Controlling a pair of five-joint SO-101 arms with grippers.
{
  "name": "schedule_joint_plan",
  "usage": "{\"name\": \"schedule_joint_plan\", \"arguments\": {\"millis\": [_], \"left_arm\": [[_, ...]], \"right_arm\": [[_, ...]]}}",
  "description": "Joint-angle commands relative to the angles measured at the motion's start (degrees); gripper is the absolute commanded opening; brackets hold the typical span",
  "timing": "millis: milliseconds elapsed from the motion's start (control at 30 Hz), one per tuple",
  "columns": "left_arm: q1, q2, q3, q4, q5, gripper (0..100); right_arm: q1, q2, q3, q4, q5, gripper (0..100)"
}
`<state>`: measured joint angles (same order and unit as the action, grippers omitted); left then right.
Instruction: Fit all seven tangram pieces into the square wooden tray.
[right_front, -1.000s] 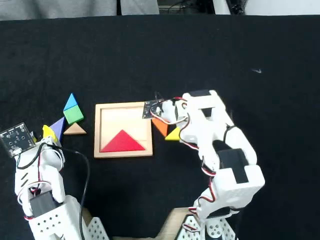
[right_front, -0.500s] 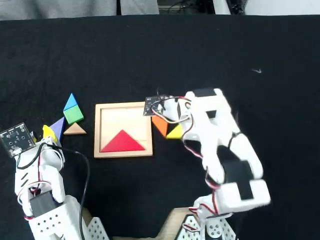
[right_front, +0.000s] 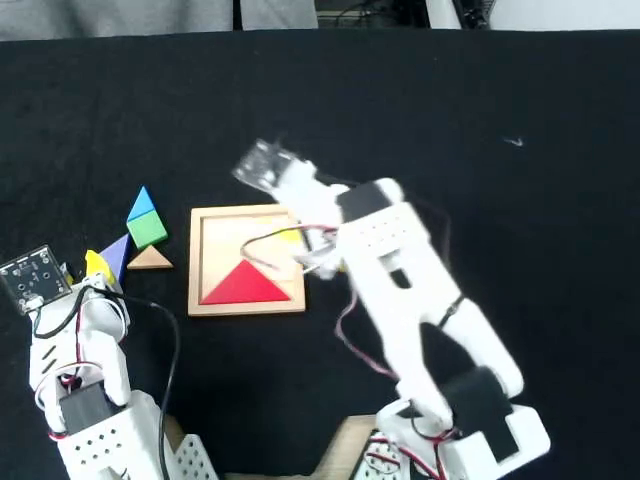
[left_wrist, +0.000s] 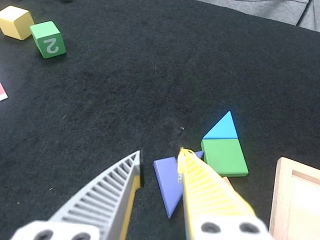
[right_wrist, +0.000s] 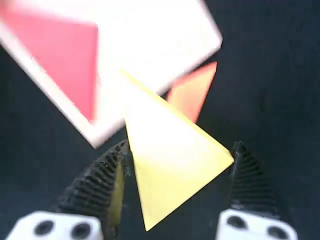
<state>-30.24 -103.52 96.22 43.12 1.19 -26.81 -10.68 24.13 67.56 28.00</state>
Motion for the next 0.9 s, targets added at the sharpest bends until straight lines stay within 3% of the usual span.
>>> {"name": "schedule_joint_plan", "arguments": {"millis": [0,200,500,667,867], "left_arm": [[0.04,-0.09,1.19,-1.32,0.44,13],[-0.22,-0.44,1.19,0.35,0.35,13],[-2.07,-0.44,1.19,0.18,0.35,13],[-2.07,-0.44,1.19,0.09,0.35,13],[-1.98,-0.44,1.19,-0.79,0.35,13]], "right_arm": [[-6.77,-1.89,-6.99,-3.08,-15.03,23.4],[-14.51,9.80,-14.02,-7.21,-34.64,23.4],[-13.89,30.02,-27.12,-7.74,-64.62,23.3],[-14.07,37.05,-33.54,-7.74,-71.12,23.3],[-14.77,43.21,-42.51,-6.51,-72.26,23.3]]}}
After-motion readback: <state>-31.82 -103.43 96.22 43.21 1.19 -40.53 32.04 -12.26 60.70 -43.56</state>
